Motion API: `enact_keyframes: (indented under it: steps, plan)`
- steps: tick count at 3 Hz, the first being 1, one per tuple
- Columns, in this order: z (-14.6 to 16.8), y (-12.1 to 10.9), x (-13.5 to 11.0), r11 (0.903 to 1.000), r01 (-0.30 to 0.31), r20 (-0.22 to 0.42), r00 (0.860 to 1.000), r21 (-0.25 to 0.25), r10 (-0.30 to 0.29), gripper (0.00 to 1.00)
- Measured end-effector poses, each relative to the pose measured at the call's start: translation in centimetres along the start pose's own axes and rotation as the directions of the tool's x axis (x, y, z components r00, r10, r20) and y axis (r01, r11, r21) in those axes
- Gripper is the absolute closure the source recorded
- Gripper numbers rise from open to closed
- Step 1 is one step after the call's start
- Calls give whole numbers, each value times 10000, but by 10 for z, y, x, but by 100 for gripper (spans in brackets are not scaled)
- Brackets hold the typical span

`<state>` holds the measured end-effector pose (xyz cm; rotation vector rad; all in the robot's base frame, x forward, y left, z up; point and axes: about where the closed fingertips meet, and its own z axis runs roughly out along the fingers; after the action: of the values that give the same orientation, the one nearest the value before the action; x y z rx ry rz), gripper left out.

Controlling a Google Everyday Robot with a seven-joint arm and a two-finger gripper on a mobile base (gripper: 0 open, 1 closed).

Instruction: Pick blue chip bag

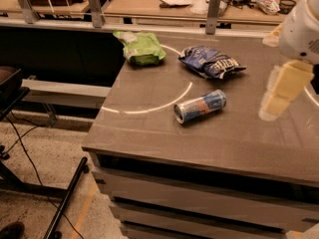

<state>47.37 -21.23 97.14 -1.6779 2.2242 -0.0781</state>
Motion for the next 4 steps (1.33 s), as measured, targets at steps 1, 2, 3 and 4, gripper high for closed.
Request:
enact_keyframes:
  steps: [1,2,3,4]
  plan:
    - [27,-44,-25,9996,-277,419,9987,100,273,0]
    - [48,-79,-53,9979,-644,659,9958,86,637,0]
    - [76,-116,-91,9902,-1326,676,9893,437,1294,0]
    - [110,-144,-98,9758,-2136,429,9764,466,2117,0]
